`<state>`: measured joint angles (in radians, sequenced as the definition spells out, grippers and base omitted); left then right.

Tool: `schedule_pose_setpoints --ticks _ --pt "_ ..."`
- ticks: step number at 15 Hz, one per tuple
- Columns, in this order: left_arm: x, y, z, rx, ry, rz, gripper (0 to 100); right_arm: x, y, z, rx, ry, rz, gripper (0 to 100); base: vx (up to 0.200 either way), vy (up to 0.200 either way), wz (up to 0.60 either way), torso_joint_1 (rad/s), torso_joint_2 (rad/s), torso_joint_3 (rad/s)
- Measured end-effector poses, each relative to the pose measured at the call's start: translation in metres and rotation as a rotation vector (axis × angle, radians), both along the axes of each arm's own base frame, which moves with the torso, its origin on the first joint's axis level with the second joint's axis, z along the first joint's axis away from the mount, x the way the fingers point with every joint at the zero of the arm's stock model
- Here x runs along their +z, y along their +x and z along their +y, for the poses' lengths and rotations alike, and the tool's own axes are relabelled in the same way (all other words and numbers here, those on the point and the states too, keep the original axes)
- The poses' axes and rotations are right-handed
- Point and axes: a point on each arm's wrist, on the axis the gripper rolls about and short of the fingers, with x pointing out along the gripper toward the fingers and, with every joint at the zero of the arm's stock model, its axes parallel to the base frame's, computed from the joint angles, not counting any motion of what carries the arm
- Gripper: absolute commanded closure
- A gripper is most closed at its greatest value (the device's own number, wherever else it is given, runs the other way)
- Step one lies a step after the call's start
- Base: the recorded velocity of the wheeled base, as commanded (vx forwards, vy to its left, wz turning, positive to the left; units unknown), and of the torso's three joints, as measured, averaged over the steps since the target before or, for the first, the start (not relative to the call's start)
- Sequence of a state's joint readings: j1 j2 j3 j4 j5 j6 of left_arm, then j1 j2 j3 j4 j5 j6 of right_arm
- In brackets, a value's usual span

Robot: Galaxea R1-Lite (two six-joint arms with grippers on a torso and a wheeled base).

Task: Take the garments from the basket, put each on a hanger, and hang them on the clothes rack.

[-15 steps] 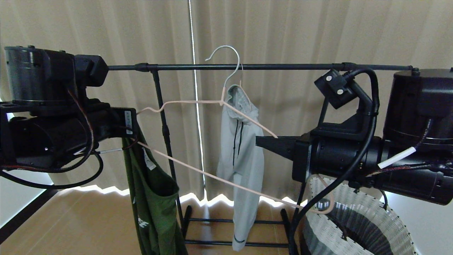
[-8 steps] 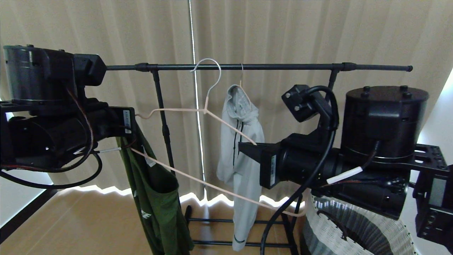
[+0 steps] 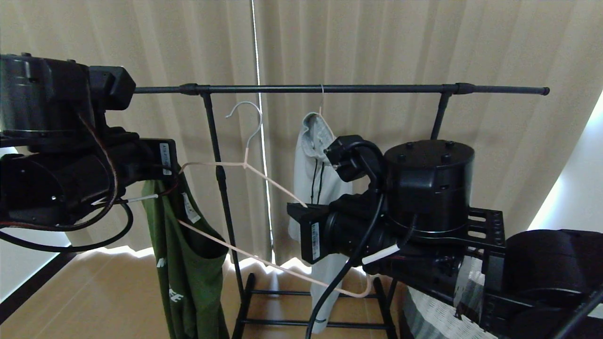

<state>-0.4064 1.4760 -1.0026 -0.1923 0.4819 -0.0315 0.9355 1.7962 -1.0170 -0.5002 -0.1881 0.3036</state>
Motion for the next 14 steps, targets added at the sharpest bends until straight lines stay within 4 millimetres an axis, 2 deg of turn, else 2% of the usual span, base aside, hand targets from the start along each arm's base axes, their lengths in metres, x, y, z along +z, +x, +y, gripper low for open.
schedule_pose_setpoints --ticks 3,8,14 --pt "0.006 -0.001 0.005 0.034 0.013 -0.020 100 -0.005 0.004 0.000 -0.057 -0.010 0.006 100 0.000 0.000 0.00 0.000 0.00 0.000" --pt "0.008 -0.001 0.009 0.101 0.086 -0.025 100 0.003 0.021 -0.022 -0.184 0.004 -0.012 100 0.000 0.000 0.00 0.000 0.00 0.000" --pt "0.010 -0.008 -0.008 0.023 0.081 -0.039 100 0.011 0.026 -0.027 -0.209 0.028 -0.030 100 0.000 0.000 0.00 0.000 0.00 0.000"
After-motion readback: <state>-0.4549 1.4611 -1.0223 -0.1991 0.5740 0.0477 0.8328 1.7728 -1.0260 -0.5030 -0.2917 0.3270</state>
